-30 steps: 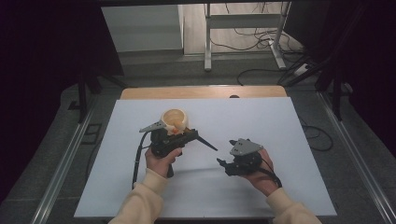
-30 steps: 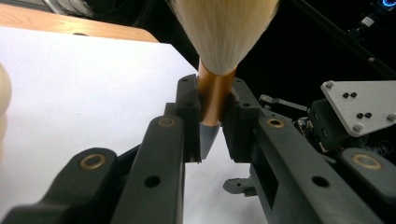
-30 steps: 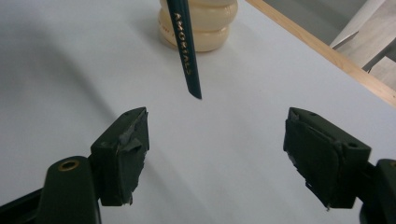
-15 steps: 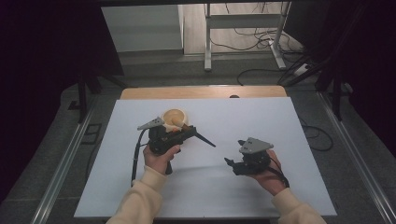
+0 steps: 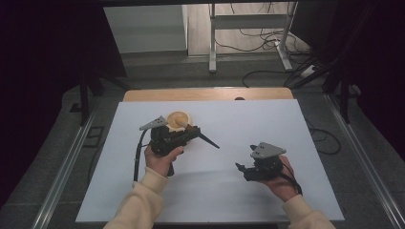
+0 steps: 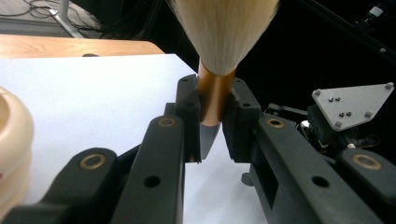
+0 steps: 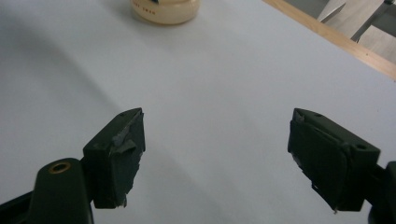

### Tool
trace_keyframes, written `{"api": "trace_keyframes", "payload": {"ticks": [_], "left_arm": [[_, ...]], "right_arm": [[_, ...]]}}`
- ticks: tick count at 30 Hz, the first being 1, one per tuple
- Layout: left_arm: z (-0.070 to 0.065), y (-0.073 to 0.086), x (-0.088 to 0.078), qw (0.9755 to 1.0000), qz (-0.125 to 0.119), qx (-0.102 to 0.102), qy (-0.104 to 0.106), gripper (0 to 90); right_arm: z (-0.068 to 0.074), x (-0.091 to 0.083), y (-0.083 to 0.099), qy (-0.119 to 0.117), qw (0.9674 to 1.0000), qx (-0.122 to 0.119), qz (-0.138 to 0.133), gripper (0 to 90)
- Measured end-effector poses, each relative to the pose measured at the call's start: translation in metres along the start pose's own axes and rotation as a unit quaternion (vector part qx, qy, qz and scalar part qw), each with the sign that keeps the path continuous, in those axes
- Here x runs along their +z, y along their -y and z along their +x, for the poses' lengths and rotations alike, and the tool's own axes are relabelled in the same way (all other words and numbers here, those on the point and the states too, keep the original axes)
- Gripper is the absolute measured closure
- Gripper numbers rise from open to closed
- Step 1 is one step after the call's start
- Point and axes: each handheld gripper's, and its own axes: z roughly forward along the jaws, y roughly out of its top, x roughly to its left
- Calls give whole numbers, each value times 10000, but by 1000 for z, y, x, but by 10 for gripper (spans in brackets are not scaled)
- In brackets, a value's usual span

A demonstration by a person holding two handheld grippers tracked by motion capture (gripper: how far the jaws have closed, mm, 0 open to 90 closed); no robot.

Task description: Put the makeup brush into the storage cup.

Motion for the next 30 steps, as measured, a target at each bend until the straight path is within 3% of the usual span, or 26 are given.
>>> {"api": "trace_keyframes", "payload": {"ticks": [6, 18, 30], "left_arm": [[5, -5, -4, 9999, -74, -119, 27, 787], [8, -19, -12, 9999, -63, 32, -113, 786], [14, -27, -26, 9994, -75, 121, -326, 786]], "right_arm": [[-1, -1, 4, 22, 10000, 31, 86, 189], [0, -2, 6, 59, 9998, 72, 152, 182], [-2, -18, 22, -50, 9991, 295, 300, 165]]}}
